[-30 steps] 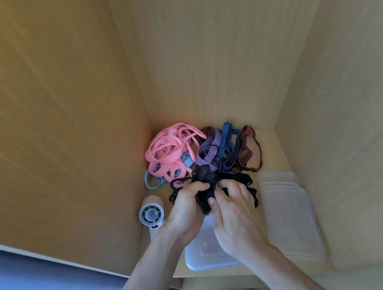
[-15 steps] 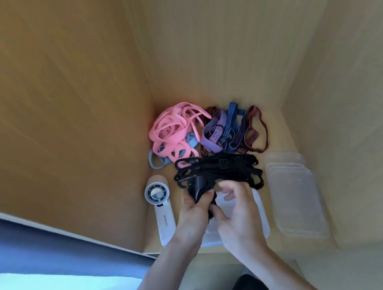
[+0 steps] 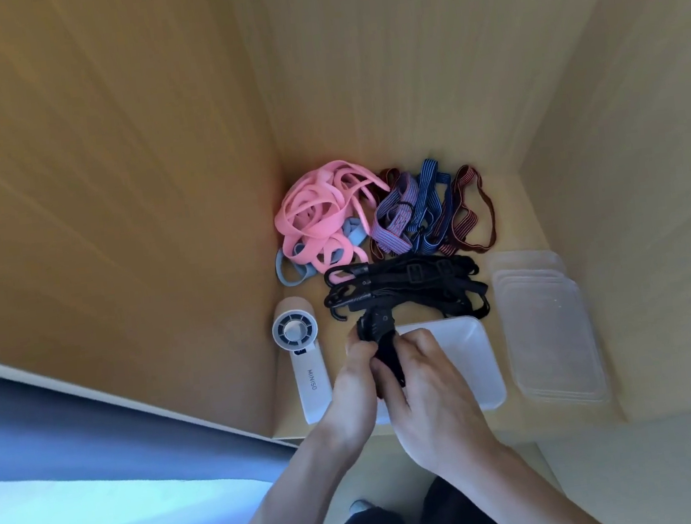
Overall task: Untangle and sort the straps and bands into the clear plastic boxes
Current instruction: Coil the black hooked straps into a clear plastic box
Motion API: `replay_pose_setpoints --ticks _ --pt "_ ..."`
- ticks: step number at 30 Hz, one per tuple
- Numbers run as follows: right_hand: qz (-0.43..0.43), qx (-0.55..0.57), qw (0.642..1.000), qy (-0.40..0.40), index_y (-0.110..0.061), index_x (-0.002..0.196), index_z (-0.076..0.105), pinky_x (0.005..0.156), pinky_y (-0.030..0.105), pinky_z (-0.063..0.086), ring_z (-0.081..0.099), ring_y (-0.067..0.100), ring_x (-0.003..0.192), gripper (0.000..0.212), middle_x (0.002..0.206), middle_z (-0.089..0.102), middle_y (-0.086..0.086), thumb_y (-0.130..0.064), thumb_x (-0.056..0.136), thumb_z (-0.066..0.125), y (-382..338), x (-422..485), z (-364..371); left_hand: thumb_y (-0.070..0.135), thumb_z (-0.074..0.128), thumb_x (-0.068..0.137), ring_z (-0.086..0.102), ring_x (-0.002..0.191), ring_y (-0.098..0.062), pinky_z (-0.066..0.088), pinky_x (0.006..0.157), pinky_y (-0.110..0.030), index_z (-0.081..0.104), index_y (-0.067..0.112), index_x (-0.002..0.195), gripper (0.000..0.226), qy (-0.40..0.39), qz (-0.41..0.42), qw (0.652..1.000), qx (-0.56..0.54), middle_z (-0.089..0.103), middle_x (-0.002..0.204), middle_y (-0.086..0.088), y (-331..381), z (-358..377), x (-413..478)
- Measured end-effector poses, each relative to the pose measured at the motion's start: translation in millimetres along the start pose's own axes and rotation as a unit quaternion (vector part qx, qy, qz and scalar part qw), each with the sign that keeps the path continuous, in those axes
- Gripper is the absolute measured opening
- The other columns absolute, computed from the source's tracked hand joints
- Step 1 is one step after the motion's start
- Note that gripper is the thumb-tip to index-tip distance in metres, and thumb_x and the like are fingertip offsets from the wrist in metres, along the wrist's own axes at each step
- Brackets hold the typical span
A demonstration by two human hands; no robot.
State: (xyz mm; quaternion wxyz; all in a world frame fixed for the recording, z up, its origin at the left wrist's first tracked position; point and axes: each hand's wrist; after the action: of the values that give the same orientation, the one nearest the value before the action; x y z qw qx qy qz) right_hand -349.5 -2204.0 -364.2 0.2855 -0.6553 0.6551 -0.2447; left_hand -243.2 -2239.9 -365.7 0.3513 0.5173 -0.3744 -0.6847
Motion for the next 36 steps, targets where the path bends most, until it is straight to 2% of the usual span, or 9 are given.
replay_pose_setpoints --ticks 2,7,13,15,18,22,26,30,36 --pt "0.016 0.003 1.0 0.01 -0.021 0.114 0.057 0.084 0.03 0.047 0.057 0.014 0.092 0.053 0.105 0.045 -0.009 -0.058 0.095 0.024 3 0 4 0.035 0.046 0.077 0.053 0.104 -0.021 0.041 0.101 -0.044 0.058 0.012 0.115 0.046 -0.018 -0.014 1.0 -0.012 0.058 0.103 -0.007 -1 -4 -2" --pt "0.057 0.057 0.994 0.076 -0.018 0.109 0.059 0.078 0.028 0.046 0.057 0.014 0.086 0.021 0.102 0.049 -0.006 -0.033 0.102 0.045 10 2 11 0.023 0.041 0.085 0.06 0.11 -0.019 0.045 0.102 -0.033 0.059 0.028 0.122 0.041 -0.041 0.023 0.994 0.099 0.066 0.112 -0.006 -3 -4 -13" --pt "0.126 0.228 0.962 0.078 -0.016 0.101 0.064 0.078 0.023 0.049 0.061 0.008 0.084 0.011 0.094 0.063 -0.001 -0.02 0.102 0.053 17 3 18 -0.002 0.036 0.099 0.052 0.071 0.002 0.036 0.063 -0.009 0.043 0.038 0.137 0.056 -0.068 0.178 0.913 0.361 0.061 0.08 0.027 9 -19 -24" --pt "0.144 0.261 0.952 0.072 -0.017 0.099 0.065 0.078 0.025 0.05 0.063 0.01 0.083 0.016 0.091 0.067 0.001 -0.022 0.103 0.051 21 4 19 0.005 0.045 0.101 0.054 0.076 -0.005 0.038 0.062 -0.011 0.044 0.036 0.144 0.054 -0.06 0.184 0.902 0.386 0.064 0.09 0.018 11 -22 -22" --pt "0.167 0.245 0.955 0.028 -0.017 0.1 0.066 0.081 0.026 0.05 0.063 0.011 0.088 0.022 0.095 0.069 0.001 -0.024 0.105 0.045 26 6 18 0.029 0.06 0.097 0.056 0.101 -0.02 0.048 0.084 -0.029 0.043 0.04 0.148 0.055 -0.006 0.154 0.876 0.456 0.066 0.111 -0.004 7 -27 -13" --pt "0.193 0.141 0.969 -0.063 -0.016 0.096 0.061 0.082 0.034 0.046 0.059 0.018 0.091 0.028 0.097 0.064 0.003 -0.027 0.106 0.038 31 13 12 0.047 0.074 0.084 0.056 0.117 -0.014 0.044 0.1 -0.026 0.054 0.036 0.141 0.061 0.043 0.137 0.847 0.511 0.064 0.12 0.008 -6 -29 -3" --pt "0.201 0.001 0.967 -0.158 -0.018 0.092 0.054 0.095 0.039 0.038 0.045 0.023 0.107 0.027 0.107 0.05 0.001 -0.032 0.106 0.035 29 23 4 0.041 0.084 0.075 0.051 0.115 -0.015 0.031 0.094 -0.013 0.063 0.02 0.133 0.065 0.065 0.187 0.805 0.559 0.066 0.106 0.004 -15 -32 1" --pt "0.21 -0.083 0.95 -0.217 -0.014 0.101 0.058 0.095 0.038 0.036 0.04 0.025 0.109 0.027 0.109 0.044 0.004 -0.029 0.104 0.036 25 30 1 0.038 0.089 0.068 0.049 0.107 -0.017 0.047 0.094 -0.027 0.072 0.013 0.112 0.053 0.064 0.204 0.787 0.579 0.056 0.108 0.005 -30 -36 7" --pt "0.248 -0.018 0.93 -0.271 -0.006 0.089 0.066 0.064 0.033 0.042 0.053 0.021 0.069 0.023 0.076 0.058 0.003 -0.022 0.096 0.05 33 46 -4 0.05 0.081 0.075 0.03 0.131 -0.011 0.046 0.101 -0.033 0.071 0.019 0.113 0.05 0.058 0.188 0.782 0.591 0.034 0.147 0.015 -33 -35 5"
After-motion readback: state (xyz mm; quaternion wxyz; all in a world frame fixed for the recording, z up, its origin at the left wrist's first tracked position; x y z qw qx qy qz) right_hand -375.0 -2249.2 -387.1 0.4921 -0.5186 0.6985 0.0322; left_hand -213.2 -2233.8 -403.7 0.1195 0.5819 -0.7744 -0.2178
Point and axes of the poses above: each hand's wrist, its own x-axis towards the middle knuckle, its own z-axis out of the palm, y = z × x
